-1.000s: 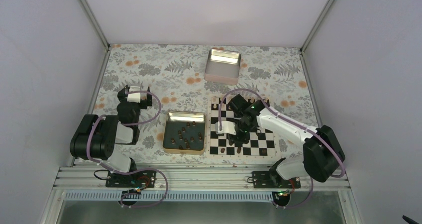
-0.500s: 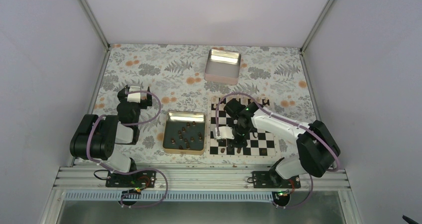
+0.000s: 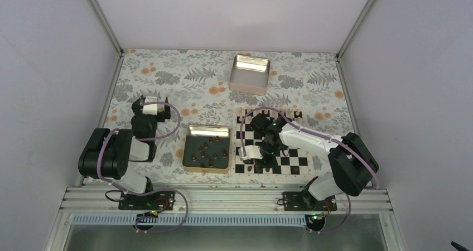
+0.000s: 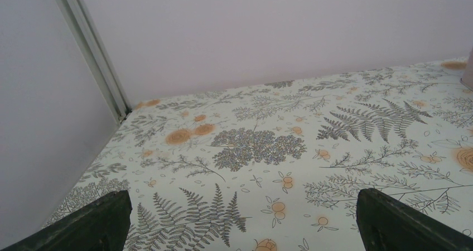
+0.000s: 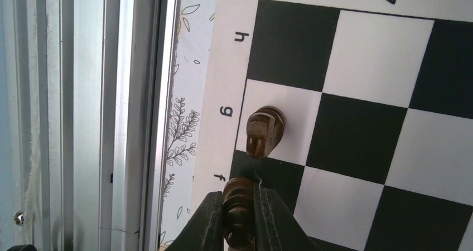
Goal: Set up the chess pieces on the board
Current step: Place the chess piece on the chessboard, then pick up the chess piece from the storage box.
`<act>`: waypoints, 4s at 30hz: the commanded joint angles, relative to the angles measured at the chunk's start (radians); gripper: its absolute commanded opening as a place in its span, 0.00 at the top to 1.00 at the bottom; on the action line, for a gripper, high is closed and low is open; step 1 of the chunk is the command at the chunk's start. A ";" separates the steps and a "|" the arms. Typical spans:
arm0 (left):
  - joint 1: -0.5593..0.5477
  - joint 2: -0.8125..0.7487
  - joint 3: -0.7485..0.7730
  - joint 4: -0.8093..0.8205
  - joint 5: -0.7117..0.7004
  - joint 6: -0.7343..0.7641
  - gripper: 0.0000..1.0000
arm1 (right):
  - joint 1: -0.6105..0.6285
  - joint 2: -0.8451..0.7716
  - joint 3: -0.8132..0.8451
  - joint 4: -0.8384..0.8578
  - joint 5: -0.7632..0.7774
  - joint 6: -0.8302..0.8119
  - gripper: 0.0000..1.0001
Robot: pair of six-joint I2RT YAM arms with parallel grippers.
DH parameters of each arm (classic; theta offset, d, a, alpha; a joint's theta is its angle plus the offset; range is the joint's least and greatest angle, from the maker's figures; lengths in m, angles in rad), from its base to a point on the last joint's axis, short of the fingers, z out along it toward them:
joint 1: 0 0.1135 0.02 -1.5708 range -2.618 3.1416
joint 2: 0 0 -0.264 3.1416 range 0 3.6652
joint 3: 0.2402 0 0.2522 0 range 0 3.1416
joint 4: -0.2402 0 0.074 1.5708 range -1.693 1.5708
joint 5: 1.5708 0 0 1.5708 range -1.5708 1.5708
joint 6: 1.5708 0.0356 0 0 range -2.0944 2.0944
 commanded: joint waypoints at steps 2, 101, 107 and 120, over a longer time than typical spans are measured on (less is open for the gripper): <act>-0.003 0.012 0.006 0.050 0.001 -0.002 0.00 | 0.013 0.019 -0.006 0.022 -0.004 -0.027 0.93; -0.002 0.011 0.004 0.051 0.002 -0.001 0.00 | 0.145 0.584 0.767 0.085 0.157 0.108 0.64; -0.003 0.010 0.004 0.051 0.004 -0.001 0.00 | 0.147 0.606 0.760 0.082 0.177 0.113 0.64; -0.003 0.011 0.004 0.051 0.002 -0.001 0.00 | 0.153 0.625 0.753 0.066 0.205 0.116 0.71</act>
